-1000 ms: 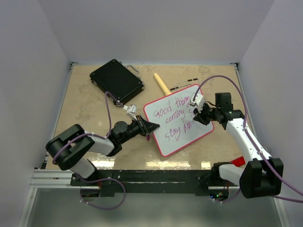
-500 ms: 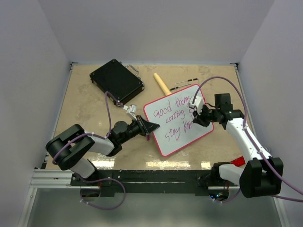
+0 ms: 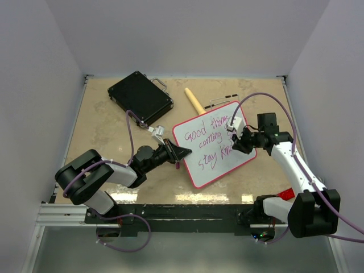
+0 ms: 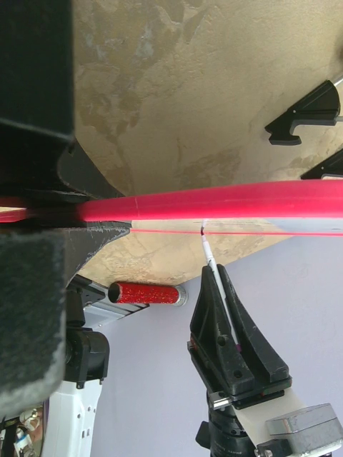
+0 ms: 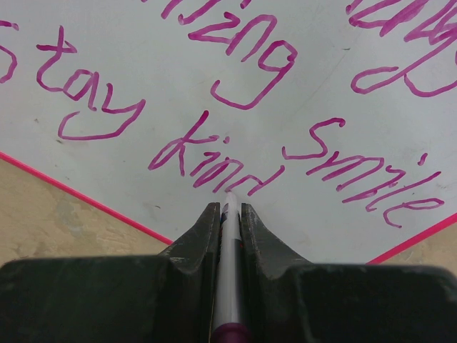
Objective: Write a sentence on the whiteboard
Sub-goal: Write on the whiteboard with the whiteboard marker without the cap.
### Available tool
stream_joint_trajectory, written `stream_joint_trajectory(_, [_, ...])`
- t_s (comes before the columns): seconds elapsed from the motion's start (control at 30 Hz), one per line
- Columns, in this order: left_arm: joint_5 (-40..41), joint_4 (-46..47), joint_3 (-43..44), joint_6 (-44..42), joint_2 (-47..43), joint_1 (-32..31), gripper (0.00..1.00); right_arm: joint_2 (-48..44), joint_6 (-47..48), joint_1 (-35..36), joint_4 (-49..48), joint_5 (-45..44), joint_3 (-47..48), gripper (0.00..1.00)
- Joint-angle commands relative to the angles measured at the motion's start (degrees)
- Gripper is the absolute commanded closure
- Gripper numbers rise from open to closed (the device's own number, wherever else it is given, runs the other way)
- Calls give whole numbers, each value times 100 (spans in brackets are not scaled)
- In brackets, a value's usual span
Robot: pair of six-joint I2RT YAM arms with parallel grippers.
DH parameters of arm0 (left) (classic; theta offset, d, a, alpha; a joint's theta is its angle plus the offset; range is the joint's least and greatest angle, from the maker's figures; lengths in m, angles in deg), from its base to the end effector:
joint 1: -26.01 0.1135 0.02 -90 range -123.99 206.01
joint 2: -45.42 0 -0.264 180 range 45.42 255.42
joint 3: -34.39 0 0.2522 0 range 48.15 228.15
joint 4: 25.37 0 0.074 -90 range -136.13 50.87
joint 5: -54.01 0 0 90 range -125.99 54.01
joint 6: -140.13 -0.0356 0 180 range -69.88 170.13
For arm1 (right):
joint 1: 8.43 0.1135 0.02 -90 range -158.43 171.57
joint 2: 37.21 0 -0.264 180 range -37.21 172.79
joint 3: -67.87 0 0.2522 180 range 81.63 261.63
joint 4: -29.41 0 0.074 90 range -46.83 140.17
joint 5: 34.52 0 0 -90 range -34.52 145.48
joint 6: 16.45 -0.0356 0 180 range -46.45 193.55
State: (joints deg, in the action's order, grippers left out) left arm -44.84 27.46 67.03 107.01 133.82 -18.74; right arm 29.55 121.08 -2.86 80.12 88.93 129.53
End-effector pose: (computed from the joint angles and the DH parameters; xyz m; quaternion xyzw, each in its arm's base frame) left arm 0.1833 -0.1894 0.1633 -0.0235 0.7244 -0.5676 0.3905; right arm 0.2223 0.0414 0.2479 -0.4848 0.7810 0.1560 0.3613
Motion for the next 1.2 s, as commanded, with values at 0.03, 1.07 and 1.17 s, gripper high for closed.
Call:
stream_joint_trajectory(0.03, [-206, 460, 99, -327, -112, -25, 100, -84, -209, 6, -381, -164, 62, 100])
stream_joint_trajectory(1.07, [-197, 478, 64, -327, -130, -25, 100, -32, -77, 6, -48, -357, -44, 100])
stream_joint_trajectory(1.17, [-197, 469, 64, -336, -139, -25, 100, -23, -59, 6, -3, -392, -70, 100])
